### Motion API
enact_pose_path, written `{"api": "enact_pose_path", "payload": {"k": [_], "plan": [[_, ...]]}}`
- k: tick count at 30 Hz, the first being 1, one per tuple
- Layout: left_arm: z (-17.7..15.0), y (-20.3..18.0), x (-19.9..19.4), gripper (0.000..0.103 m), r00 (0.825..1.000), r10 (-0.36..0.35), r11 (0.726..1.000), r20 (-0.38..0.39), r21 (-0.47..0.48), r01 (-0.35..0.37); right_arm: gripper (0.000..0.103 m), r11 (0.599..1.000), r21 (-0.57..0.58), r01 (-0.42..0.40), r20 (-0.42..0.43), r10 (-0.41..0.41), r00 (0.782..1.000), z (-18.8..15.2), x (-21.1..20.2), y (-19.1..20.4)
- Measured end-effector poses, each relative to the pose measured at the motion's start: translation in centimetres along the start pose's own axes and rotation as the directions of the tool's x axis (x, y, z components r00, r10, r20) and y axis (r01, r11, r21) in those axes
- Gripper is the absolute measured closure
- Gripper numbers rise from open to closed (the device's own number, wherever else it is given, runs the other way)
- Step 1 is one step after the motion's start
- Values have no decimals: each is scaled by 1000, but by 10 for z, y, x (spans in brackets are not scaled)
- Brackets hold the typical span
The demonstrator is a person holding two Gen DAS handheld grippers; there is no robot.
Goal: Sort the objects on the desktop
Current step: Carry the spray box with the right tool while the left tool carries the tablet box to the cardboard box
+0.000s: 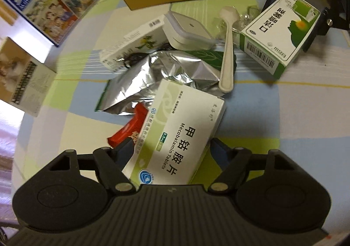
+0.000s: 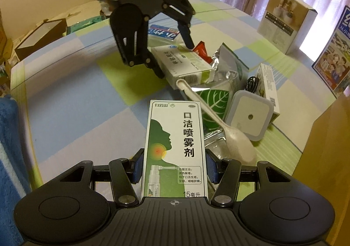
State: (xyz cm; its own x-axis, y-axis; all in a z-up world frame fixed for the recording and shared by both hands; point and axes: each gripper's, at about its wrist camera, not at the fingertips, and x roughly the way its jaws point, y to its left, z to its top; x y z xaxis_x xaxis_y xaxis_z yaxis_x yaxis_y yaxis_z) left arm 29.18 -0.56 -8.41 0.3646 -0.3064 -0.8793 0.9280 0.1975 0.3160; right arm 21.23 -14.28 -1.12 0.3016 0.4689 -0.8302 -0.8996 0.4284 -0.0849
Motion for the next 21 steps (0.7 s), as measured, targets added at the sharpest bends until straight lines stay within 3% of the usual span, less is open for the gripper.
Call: {"api": "enact_pose_path", "payload": {"k": [11, 16, 21], "plan": [[2, 15, 16, 26, 995, -92, 994, -30, 54, 94, 50, 1000, 1, -25, -4, 25, 1000, -7, 8, 6], [5, 11, 15, 27, 989, -138, 990, -51, 5, 139, 50, 1000, 8, -20, -16, 20, 1000, -9, 7, 7], [10, -14, 7, 29, 988, -98, 994, -122, -64, 91, 50, 1000, 29, -8, -33, 9, 999, -12, -3, 12]]}}
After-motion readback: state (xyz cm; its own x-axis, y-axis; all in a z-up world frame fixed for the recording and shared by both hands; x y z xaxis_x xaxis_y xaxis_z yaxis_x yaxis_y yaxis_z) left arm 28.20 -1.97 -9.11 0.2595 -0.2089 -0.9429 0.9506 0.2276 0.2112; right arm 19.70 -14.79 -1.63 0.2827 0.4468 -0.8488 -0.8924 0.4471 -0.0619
